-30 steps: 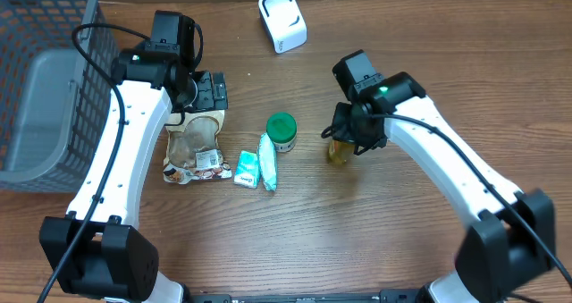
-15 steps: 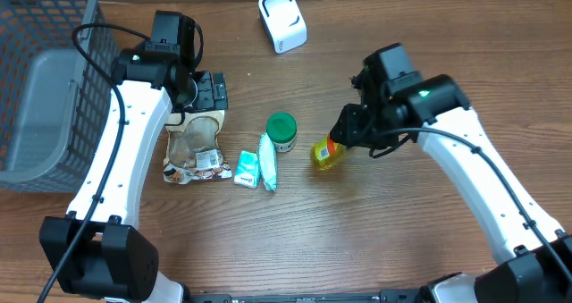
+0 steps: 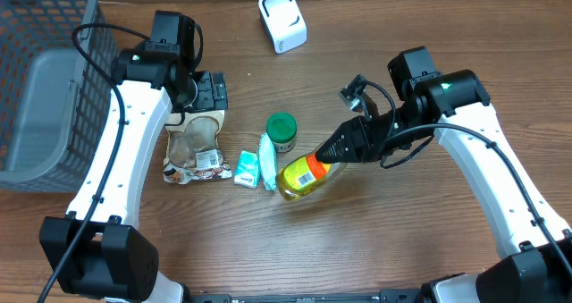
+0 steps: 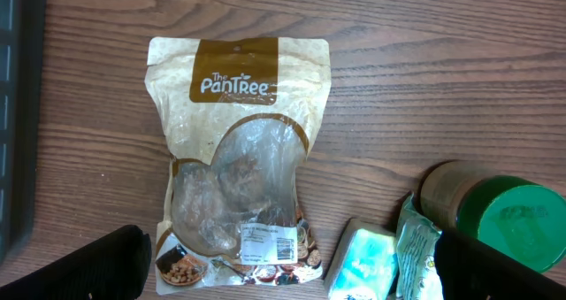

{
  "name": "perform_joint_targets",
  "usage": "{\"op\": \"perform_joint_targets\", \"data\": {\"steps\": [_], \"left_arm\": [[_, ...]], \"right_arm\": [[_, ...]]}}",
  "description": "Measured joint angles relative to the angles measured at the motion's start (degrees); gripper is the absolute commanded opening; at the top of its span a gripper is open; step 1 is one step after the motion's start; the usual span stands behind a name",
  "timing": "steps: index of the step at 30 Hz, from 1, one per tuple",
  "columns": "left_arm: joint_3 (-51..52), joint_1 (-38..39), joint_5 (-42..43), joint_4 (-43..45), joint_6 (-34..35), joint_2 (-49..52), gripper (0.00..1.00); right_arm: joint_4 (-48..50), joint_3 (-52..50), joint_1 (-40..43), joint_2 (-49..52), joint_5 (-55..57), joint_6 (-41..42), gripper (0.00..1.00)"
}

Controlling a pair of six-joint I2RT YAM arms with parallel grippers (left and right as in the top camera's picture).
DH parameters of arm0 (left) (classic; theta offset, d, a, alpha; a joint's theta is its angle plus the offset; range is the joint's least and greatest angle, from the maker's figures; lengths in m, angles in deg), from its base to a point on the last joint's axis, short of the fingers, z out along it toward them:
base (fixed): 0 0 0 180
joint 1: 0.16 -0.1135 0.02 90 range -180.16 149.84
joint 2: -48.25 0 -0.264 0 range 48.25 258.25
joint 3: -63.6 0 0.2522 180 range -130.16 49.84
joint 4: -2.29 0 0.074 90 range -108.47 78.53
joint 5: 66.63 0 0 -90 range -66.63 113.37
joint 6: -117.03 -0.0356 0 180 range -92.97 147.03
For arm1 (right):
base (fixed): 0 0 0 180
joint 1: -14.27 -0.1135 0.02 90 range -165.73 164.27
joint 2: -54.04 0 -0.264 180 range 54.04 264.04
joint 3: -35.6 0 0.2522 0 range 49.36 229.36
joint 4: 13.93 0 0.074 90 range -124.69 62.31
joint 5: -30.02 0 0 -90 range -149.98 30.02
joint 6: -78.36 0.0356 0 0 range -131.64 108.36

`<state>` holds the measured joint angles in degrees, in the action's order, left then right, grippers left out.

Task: Scan the item barcode
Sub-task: 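Lift and tilt the yellow Vim bottle with the right gripper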

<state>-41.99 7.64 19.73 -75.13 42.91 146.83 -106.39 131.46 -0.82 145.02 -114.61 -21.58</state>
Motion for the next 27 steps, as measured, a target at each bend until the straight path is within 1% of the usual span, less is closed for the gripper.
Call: {"op": "perform_joint_targets", "data": {"steps": [5,11,17,23,27], "left_arm": [[0.0,0.0,0.0,0.0,0.0,0.0,0.99],[0.0,0.0,0.0,0.0,0.0,0.0,0.99],[0.0,0.0,0.0,0.0,0.0,0.0,1.0],[0.0,0.0,0.0,0.0,0.0,0.0,1.0],[0.0,0.0,0.0,0.0,0.0,0.0,1.0]], "right_arm": [[-1.6,0.0,0.0,0.0,-4.2,-3.1,0.37],[-5.6,0.0,0.0,0.0,-7.5,-4.8,0.36],[-10.4,0.0,0.0,0.0,-12.3,-9.8,0.36],[-11.0,0.0,0.0,0.0,-13.7,-11.7,0.36],[-13.4,0.0,0.0,0.0,-14.2,-13.2,0.36]]}}
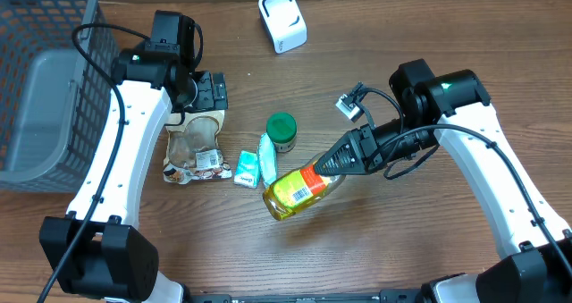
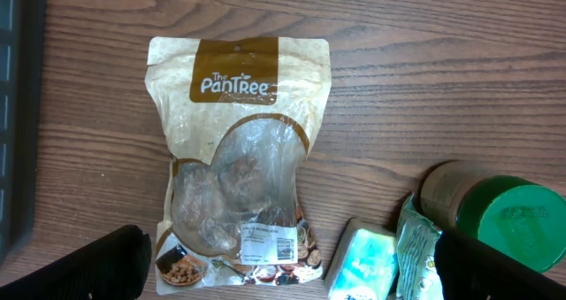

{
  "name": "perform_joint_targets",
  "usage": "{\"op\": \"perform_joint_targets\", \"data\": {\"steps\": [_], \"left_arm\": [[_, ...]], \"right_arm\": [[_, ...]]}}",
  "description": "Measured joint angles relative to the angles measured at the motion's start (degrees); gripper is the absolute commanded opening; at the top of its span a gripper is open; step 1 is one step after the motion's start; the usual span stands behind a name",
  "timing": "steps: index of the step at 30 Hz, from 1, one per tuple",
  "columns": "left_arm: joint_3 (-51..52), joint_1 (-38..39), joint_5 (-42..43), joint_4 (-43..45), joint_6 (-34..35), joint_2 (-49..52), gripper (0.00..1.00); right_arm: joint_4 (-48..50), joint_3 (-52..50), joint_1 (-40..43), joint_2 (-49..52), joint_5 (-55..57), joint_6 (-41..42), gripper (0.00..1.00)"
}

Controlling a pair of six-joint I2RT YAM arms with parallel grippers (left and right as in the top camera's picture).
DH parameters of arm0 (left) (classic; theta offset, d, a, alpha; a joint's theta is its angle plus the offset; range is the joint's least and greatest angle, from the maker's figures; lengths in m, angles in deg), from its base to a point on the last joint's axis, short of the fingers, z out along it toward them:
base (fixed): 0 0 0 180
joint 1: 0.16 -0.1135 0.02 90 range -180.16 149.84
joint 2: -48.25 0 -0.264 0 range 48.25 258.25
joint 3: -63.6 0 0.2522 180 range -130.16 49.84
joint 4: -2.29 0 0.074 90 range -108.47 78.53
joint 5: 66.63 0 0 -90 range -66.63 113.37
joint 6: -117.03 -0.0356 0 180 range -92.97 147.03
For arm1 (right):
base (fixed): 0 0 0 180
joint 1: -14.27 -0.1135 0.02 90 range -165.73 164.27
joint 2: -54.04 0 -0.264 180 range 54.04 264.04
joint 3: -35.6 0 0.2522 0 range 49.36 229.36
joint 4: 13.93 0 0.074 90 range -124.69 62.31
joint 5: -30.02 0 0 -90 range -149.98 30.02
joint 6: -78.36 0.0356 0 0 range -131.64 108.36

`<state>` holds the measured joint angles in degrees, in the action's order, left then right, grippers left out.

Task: Scan the item barcode
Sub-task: 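Lift and tilt the yellow Vim bottle with the right gripper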

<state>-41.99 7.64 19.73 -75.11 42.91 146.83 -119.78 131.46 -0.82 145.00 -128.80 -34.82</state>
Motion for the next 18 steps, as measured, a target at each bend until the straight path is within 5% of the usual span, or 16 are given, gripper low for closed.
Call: {"op": "perform_joint_targets", "data": {"steps": [18], "left_arm": [[0.0,0.0,0.0,0.0,0.0,0.0,1.0]], "right_arm": [[-4.5,0.0,0.0,0.0,-3.6,-6.6,0.36]]}}
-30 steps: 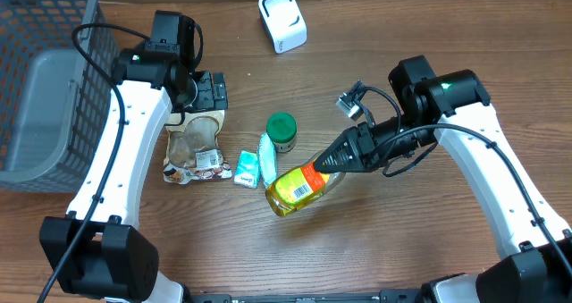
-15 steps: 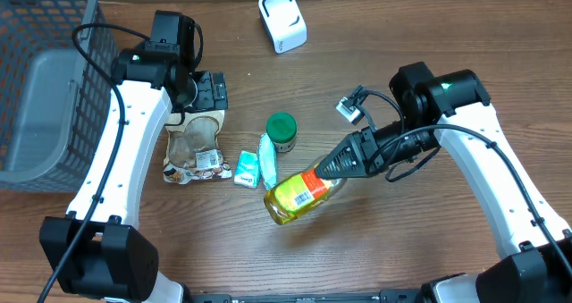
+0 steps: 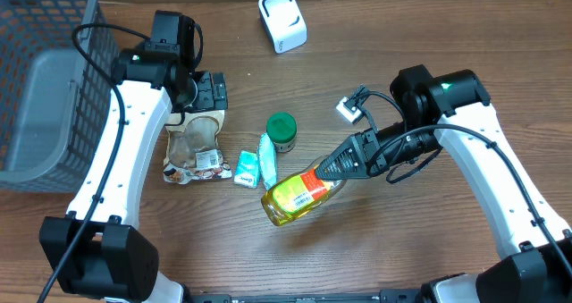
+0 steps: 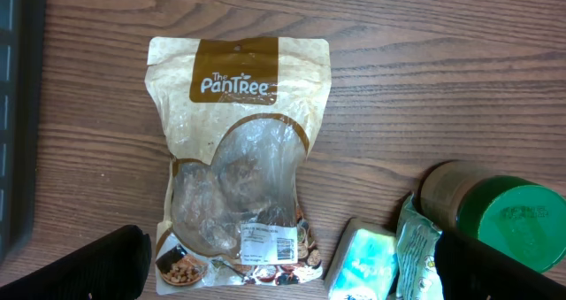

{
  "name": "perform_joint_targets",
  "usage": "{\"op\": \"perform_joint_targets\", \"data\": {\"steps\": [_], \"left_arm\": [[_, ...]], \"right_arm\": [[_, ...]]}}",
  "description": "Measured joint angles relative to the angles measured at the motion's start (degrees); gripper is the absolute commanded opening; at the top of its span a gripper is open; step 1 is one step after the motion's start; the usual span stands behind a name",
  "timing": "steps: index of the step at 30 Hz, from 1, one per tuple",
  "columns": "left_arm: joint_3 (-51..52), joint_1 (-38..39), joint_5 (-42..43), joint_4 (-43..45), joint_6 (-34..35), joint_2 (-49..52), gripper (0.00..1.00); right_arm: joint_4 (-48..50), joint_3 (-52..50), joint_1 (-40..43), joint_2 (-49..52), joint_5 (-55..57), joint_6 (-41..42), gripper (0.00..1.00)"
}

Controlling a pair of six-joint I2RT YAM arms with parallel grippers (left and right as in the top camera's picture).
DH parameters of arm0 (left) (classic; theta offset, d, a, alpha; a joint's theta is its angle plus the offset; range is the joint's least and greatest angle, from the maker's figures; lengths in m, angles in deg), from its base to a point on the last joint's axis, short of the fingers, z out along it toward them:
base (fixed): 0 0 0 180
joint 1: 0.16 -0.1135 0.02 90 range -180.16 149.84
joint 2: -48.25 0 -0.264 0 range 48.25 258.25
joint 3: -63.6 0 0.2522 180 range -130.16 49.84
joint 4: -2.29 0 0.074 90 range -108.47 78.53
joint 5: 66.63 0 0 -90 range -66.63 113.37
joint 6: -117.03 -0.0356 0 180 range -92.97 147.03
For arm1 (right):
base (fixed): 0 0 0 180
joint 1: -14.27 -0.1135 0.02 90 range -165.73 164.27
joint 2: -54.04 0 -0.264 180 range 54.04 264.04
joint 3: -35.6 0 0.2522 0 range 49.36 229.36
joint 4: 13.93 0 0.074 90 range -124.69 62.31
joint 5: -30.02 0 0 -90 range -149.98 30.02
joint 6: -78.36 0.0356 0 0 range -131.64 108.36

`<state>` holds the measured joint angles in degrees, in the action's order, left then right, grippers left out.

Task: Scan the item barcode
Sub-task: 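Lift and tilt the yellow Vim bottle with the right gripper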

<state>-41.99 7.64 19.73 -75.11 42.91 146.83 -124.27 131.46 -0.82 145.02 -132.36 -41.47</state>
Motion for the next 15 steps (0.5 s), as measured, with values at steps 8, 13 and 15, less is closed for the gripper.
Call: {"op": "perform_joint_targets", "data": {"steps": [8,13,15], "left_arm": [[0.0,0.0,0.0,0.0,0.0,0.0,1.0],[0.0,0.0,0.0,0.0,0.0,0.0,1.0],[0.0,0.0,0.0,0.0,0.0,0.0,1.0]], "right_arm": [[0.0,0.0,0.0,0.0,-0.7,-0.2,0.34],[0.6,0.0,0.0,0.0,-0.2,-0.2,0.32],[0.9,0.0,0.0,0.0,0.4,-0.2,0.3]]}}
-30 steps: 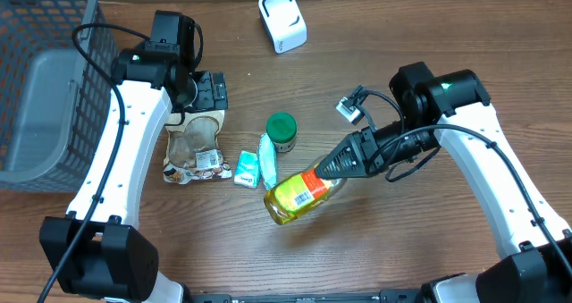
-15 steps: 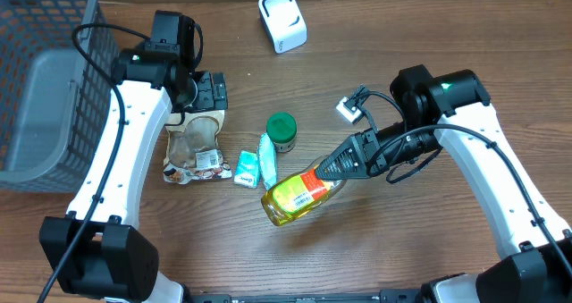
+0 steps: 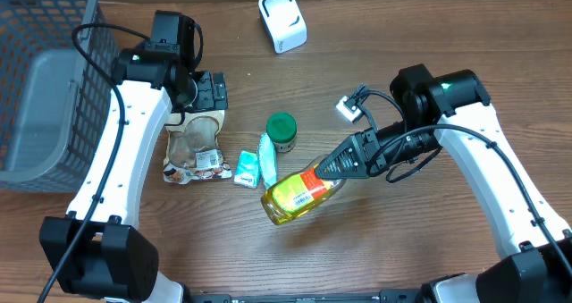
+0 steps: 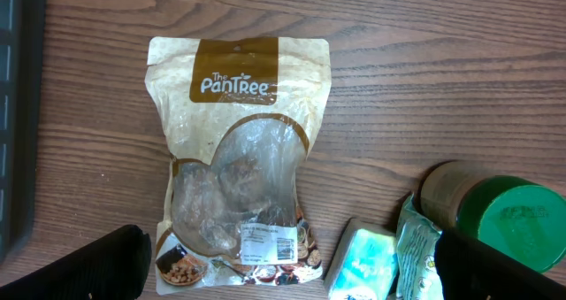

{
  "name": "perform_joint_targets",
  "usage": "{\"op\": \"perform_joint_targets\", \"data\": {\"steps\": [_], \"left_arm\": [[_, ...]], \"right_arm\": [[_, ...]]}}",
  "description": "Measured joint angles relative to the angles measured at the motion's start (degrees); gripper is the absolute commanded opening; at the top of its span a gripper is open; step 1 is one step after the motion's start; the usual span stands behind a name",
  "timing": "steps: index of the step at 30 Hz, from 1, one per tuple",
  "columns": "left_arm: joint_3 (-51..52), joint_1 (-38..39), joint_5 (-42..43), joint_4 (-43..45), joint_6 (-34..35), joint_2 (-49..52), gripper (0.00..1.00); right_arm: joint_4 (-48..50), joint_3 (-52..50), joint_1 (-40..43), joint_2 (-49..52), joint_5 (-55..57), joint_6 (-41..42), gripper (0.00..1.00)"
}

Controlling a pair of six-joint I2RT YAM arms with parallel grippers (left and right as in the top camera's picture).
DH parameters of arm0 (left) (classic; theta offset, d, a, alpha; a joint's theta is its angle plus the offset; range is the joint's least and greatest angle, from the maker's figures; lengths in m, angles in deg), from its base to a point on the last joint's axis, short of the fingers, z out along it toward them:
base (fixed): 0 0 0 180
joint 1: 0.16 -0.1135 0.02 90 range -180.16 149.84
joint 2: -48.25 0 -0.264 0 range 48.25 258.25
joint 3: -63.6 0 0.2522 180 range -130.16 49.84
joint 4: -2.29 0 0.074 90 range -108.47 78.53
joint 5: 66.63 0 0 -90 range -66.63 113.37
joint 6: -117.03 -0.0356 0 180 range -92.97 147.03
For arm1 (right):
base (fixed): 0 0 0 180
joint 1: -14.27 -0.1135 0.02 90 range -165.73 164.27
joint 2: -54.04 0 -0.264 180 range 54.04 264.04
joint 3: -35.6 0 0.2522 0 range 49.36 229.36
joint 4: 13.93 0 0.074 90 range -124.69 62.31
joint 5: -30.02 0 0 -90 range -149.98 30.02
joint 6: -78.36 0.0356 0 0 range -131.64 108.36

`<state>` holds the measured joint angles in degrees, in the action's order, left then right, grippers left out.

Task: Scan the item barcode
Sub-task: 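Lift and tilt the yellow Vim bottle with the right gripper, then carry the Vim bottle up toward the white scanner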

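My right gripper is shut on the neck of a yellow bottle with an orange-and-white label, held at a slant over the middle front of the table. The white barcode scanner stands at the back centre, far from the bottle. My left gripper hangs open over a brown-and-clear Pantree pouch that lies flat; its fingers stand wide apart with nothing between them. In the overhead view the left gripper sits just behind the pouch.
A green-lidded jar and two teal packets lie between the pouch and the bottle. A dark mesh basket with a grey bin fills the far left. A cable and small white tag trail off the right arm.
At first the bottle lay beside the teal packets with my right gripper on its neck. A second later the right gripper held it nearer the front of the table, tilted, its label turned up. It has stayed about there since. My left arm never moved.
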<state>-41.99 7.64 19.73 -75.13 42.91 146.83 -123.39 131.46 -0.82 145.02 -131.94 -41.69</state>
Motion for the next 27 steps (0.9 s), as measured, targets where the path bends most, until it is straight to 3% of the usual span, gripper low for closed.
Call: {"op": "perform_joint_targets", "data": {"steps": [3,9,15,19,22,27], "left_arm": [[0.0,0.0,0.0,0.0,0.0,0.0,1.0],[0.0,0.0,0.0,0.0,0.0,0.0,1.0],[0.0,0.0,0.0,0.0,0.0,0.0,1.0],[0.0,0.0,0.0,0.0,0.0,0.0,1.0],[0.0,0.0,0.0,0.0,0.0,0.0,1.0],[0.0,0.0,0.0,0.0,0.0,0.0,1.0]], "right_arm": [[1.7,0.0,0.0,0.0,1.3,0.0,0.24],[9.4,0.0,0.0,0.0,8.6,3.3,0.23],[24.9,0.0,0.0,0.0,25.7,22.5,0.21],[30.1,0.8,0.0,0.0,35.6,33.7,0.18],[30.8,4.8,0.0,0.0,41.2,38.6,0.17],[31.7,20.6,-0.9,0.1,54.0,42.1,0.17]]}}
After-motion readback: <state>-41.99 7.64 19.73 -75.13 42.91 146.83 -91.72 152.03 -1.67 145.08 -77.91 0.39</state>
